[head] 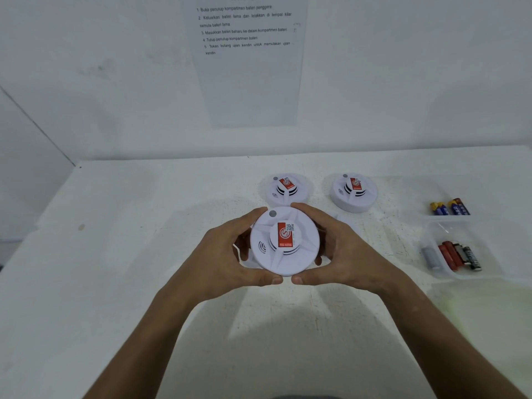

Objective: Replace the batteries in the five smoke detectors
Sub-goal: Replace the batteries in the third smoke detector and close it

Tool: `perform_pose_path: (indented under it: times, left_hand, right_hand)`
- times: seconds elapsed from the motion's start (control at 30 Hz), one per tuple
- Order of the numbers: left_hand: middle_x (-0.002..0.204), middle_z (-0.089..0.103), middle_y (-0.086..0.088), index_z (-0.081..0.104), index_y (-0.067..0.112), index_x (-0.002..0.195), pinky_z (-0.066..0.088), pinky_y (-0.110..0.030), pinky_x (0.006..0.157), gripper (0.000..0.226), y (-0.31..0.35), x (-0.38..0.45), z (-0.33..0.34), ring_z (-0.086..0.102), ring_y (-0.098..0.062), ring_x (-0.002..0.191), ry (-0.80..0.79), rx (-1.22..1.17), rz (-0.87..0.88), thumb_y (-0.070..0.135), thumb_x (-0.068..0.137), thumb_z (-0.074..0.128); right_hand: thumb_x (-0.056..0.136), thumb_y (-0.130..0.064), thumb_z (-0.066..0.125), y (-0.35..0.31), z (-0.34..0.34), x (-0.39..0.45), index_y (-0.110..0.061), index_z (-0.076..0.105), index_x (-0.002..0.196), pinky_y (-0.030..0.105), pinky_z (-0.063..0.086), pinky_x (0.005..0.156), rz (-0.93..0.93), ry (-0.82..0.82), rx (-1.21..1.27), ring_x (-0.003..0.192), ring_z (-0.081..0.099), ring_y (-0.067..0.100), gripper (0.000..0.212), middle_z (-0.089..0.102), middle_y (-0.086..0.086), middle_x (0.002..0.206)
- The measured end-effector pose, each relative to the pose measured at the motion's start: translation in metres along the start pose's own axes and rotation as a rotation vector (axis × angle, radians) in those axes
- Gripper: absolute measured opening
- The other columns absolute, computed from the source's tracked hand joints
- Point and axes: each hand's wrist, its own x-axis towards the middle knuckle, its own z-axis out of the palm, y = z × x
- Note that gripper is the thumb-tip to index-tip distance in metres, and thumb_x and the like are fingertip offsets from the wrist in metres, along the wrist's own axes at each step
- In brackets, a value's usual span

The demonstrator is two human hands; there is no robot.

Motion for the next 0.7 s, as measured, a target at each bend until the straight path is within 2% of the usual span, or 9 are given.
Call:
perform_pose_path:
  times: [0.1,0.23,0.4,0.53,0.7]
  left_hand:
    - [0.094,0.059,0.034,0.038,0.053,0.121,0.044,-0.005,0.063,0.083,-0.001,0.0,0.0,0.056,0.009,0.081,-0.003,0.0,0.001,0.029,0.06,0.089]
    - [0.094,0.055,0.045,0.039,0.052,0.121,0.044,-0.005,0.063,0.083,-0.001,0.0,-0.001,0.056,0.008,0.08,-0.009,0.002,0.013,0.027,0.06,0.089]
    - [0.096,0.056,0.041,0.039,0.053,0.122,0.044,-0.007,0.062,0.084,-0.001,0.0,-0.001,0.056,0.004,0.078,-0.01,0.002,0.032,0.027,0.059,0.09]
    - [0.095,0.061,0.032,0.04,0.051,0.124,0.045,-0.008,0.062,0.084,-0.005,0.001,-0.001,0.055,0.003,0.078,-0.004,0.004,0.031,0.028,0.059,0.09]
    - [0.098,0.06,0.028,0.039,0.048,0.126,0.045,-0.008,0.063,0.085,-0.01,0.003,-0.002,0.055,0.004,0.079,0.002,0.015,0.024,0.032,0.059,0.089]
  right_hand:
    - [0.066,-0.02,0.089,0.0,-0.001,0.0,-0.027,0.035,0.15,0.022,0.05,0.068,-0.002,0.001,0.0,0.101,0.059,0.019,0.1,0.056,-0.004,0.136]
    - [0.065,-0.025,0.089,0.001,0.0,0.0,-0.028,0.035,0.15,0.025,0.052,0.069,-0.004,0.005,0.0,0.108,0.06,0.025,0.101,0.056,-0.005,0.137]
    - [0.066,-0.021,0.09,0.0,0.0,-0.001,-0.031,0.035,0.149,0.041,0.057,0.071,0.001,-0.003,0.006,0.113,0.059,0.027,0.1,0.056,-0.007,0.136]
    - [0.066,-0.018,0.09,0.001,0.001,0.0,-0.031,0.035,0.149,0.028,0.055,0.069,0.011,0.003,-0.001,0.108,0.06,0.024,0.1,0.056,-0.009,0.135]
    - [0.063,-0.019,0.091,-0.002,0.003,0.004,-0.03,0.036,0.145,0.031,0.058,0.072,0.025,0.014,-0.014,0.112,0.06,0.019,0.099,0.055,-0.008,0.133]
